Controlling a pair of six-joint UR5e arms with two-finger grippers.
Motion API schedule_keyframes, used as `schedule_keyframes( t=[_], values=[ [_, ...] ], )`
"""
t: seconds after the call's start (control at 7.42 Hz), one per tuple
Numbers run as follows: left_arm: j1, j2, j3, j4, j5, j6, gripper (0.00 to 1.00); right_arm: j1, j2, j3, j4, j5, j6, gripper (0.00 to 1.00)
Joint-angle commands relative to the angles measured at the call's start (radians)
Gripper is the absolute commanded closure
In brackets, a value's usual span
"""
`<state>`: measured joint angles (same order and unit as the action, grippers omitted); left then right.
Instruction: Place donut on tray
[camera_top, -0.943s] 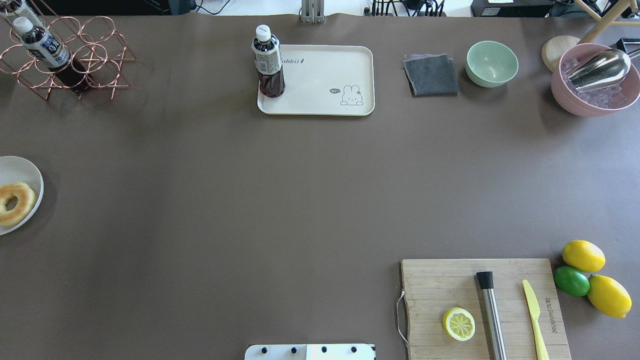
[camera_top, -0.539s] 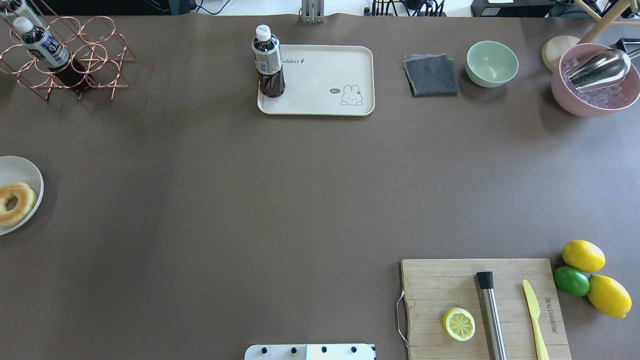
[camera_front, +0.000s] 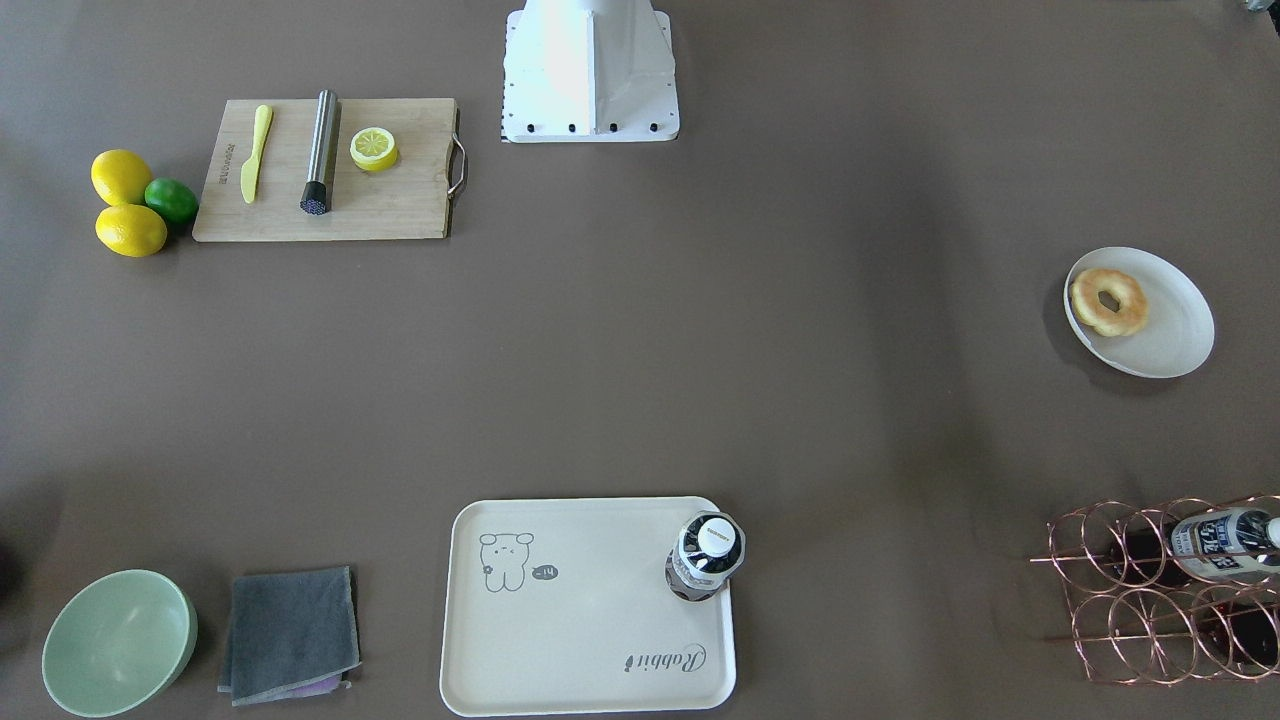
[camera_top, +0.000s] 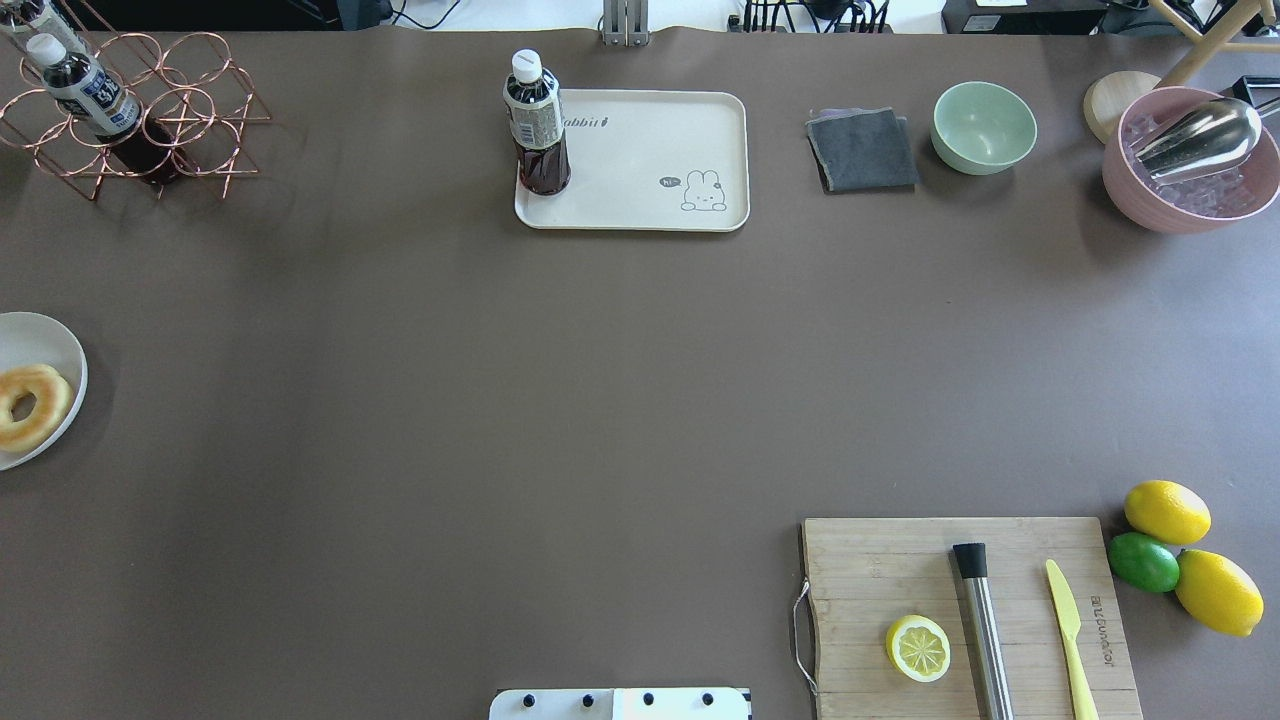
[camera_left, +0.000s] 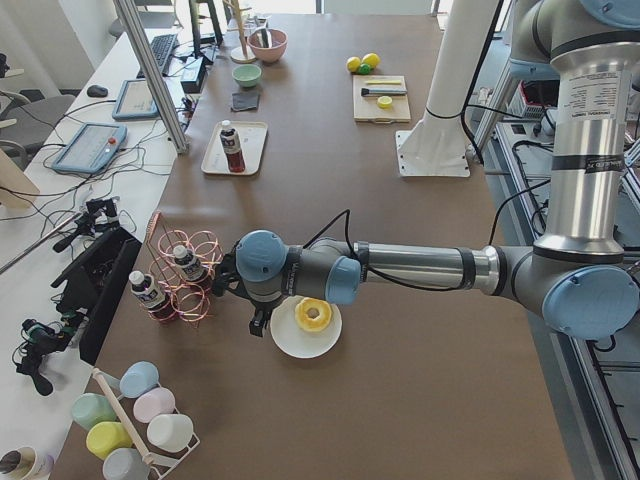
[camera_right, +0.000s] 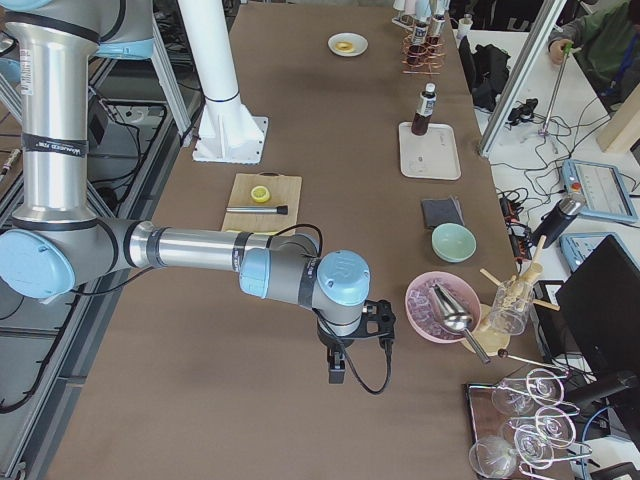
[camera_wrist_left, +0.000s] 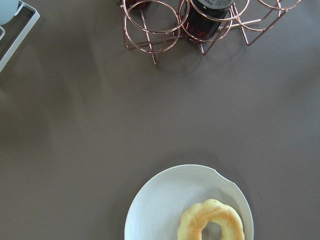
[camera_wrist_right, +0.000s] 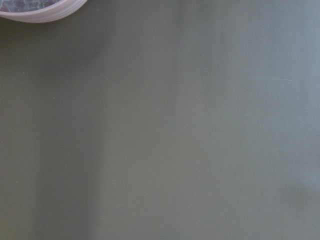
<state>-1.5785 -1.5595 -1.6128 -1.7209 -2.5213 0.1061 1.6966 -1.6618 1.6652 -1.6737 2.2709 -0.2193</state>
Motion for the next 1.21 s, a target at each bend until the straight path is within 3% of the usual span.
schedule_keyframes(
  t=[0.0,0.27,0.81,0.94,1.08],
  values=[
    [0.035,-0.013,0.246,-0.281,0.006,-0.066,0.01,0.0,-0.001,-0.004,0.018,0.031,0.0,0.0],
    [0.113,-0.008,0.399,-0.511,0.065,-0.144,0.01,0.0,-0.001,-0.001,0.02,0.048,-0.002,0.0],
    [0.268,-0.004,0.551,-0.761,0.075,-0.287,0.02,0.0,-0.001,-0.001,0.02,0.062,-0.003,0.0],
    [0.272,-0.004,0.556,-0.77,0.067,-0.289,0.09,0.0,-0.001,-0.001,0.02,0.062,-0.005,0.0],
    [0.272,-0.004,0.556,-0.77,0.062,-0.293,0.27,0.0,-0.001,0.001,0.02,0.062,-0.005,0.0]
  ],
)
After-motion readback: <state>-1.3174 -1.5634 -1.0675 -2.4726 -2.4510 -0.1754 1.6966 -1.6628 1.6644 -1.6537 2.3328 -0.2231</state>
